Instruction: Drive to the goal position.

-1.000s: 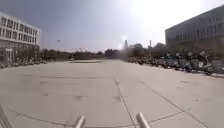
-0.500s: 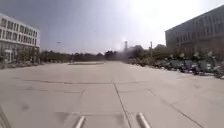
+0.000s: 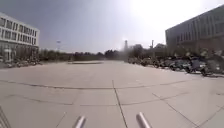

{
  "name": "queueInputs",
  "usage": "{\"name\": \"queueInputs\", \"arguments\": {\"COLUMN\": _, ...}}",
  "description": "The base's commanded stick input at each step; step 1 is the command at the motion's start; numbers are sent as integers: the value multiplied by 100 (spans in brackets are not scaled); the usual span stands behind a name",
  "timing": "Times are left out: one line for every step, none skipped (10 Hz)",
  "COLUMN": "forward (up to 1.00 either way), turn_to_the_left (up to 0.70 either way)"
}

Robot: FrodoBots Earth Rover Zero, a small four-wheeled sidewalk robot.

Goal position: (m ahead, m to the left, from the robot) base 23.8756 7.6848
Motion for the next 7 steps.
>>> {"name": "queueInputs", "arguments": {"forward": 100, "turn_to_the_left": 0}}
{"name": "queueInputs", "arguments": {"forward": 100, "turn_to_the_left": 0}}
{"name": "queueInputs", "arguments": {"forward": 100, "turn_to_the_left": 0}}
{"name": "queueInputs", "arguments": {"forward": 100, "turn_to_the_left": 0}}
{"name": "queueInputs", "arguments": {"forward": 100, "turn_to_the_left": 0}}
{"name": "queueInputs", "arguments": {"forward": 100, "turn_to_the_left": 0}}
{"name": "queueInputs", "arguments": {"forward": 100, "turn_to_the_left": 0}}
